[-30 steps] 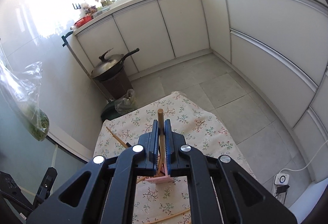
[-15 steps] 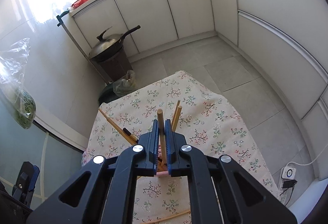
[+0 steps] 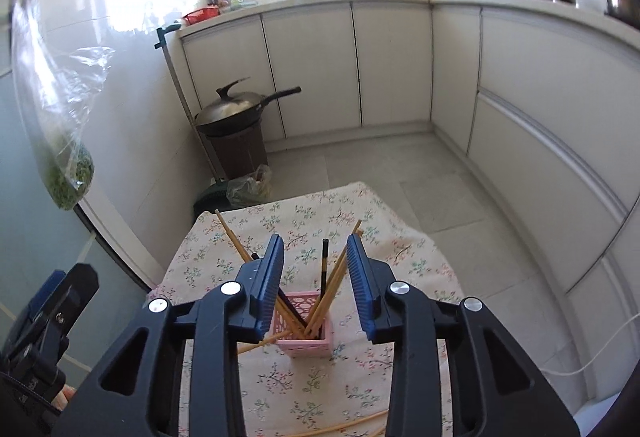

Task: Organize utensils
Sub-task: 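Raise the open right gripper and move both tools toward the last chopsticks, then lower the left gripper onto the two remaining chopsticks and close on one, then close the right gripper on the other chopstick while the left gripper lifts its chopstick, then carry the left gripper's chopstick over the pink holder and open the left gripper, then lower the right gripper's chopstick into the pink holder and open the right gripper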

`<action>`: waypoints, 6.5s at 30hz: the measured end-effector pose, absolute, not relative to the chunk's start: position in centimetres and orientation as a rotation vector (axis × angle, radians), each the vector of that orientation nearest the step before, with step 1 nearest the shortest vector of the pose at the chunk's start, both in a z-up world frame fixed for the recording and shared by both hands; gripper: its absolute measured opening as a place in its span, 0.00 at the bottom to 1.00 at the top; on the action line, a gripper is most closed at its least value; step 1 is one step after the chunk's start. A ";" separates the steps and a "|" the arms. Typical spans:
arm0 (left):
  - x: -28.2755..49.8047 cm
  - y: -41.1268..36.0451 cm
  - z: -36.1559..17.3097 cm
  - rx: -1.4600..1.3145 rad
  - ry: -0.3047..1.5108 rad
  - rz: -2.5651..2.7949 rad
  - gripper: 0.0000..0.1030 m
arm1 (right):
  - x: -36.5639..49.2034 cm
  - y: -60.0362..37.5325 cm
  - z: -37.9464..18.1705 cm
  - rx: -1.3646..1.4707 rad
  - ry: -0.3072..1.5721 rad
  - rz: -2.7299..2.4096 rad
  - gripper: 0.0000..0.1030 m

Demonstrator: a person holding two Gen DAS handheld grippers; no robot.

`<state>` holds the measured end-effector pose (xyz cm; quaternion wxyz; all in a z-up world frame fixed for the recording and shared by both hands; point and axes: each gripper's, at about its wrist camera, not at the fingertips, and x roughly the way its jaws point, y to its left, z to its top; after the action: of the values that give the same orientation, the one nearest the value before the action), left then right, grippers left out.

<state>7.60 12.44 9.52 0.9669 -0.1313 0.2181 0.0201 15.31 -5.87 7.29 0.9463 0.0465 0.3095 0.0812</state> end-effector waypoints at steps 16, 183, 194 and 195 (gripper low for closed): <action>4.9 7.1 8.7 -0.062 0.449 0.036 0.93 | 8.7 -11.4 6.1 0.143 0.539 0.072 0.79; 10.6 12.0 12.0 -0.275 0.347 -0.031 0.70 | 15.7 -14.2 9.9 0.389 0.697 0.241 0.06; 10.7 12.2 11.9 -0.249 0.369 -0.031 0.71 | 20.4 -8.6 6.9 0.296 0.721 0.204 0.09; 10.7 12.2 11.8 -0.245 0.372 -0.028 0.71 | 20.7 -8.2 6.4 0.295 0.724 0.205 0.10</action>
<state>10.75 12.16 11.84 0.9752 -0.1215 0.1844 -0.0139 20.72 -8.21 6.41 0.9194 0.1436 0.3524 0.0997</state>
